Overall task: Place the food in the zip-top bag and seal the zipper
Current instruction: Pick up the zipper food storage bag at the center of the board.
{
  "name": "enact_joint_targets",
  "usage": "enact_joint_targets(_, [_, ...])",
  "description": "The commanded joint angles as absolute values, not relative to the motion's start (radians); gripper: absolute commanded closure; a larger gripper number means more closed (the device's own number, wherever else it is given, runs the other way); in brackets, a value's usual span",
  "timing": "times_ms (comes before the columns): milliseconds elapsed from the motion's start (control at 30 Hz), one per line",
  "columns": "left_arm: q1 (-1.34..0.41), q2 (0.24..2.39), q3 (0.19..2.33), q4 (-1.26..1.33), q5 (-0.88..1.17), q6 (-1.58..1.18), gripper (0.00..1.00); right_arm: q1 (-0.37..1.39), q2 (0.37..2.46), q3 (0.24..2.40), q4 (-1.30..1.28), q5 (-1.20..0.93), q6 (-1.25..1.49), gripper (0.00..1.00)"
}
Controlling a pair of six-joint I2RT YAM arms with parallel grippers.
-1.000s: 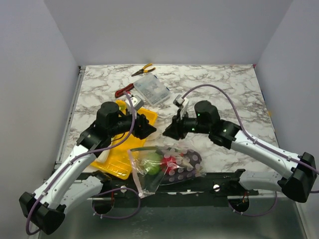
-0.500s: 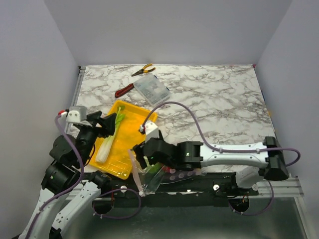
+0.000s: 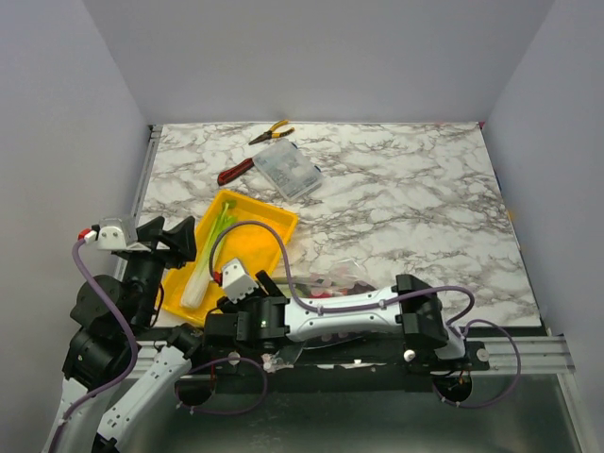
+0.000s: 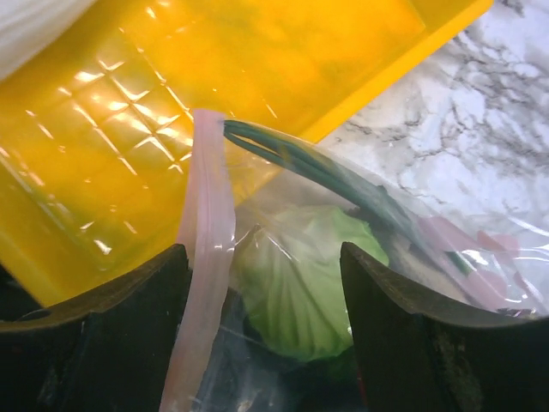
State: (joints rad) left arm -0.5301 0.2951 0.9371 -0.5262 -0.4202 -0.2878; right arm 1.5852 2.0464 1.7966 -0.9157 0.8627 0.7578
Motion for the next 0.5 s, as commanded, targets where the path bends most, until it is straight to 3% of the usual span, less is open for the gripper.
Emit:
enact_joint_targets(0, [-0.525, 0.281, 0.943, -0.561, -0.446, -0.274, 0.35, 1.595, 2.118, 1.884, -1.064, 0.993, 0.75, 0.32])
enact_joint_targets(133, [-0.524, 0.29, 0.952, -0.562, -0.43, -0.276, 0.35, 1.595, 2.16, 1.921, -1.08, 1.017, 0.725, 0.7])
enact_joint_targets(267, [-0.525, 0.305, 0.957, -0.572, -0.4, -0.298, 0.35, 1.594, 2.163, 1.957, -1.143, 1.077, 0.757, 1.0])
enact_joint_targets(467, [-0.525, 0.341, 0.987, -0.589, -0.333, -0.349, 0.34, 1.555, 2.004, 1.907, -1.156, 1.137, 0.822, 1.0])
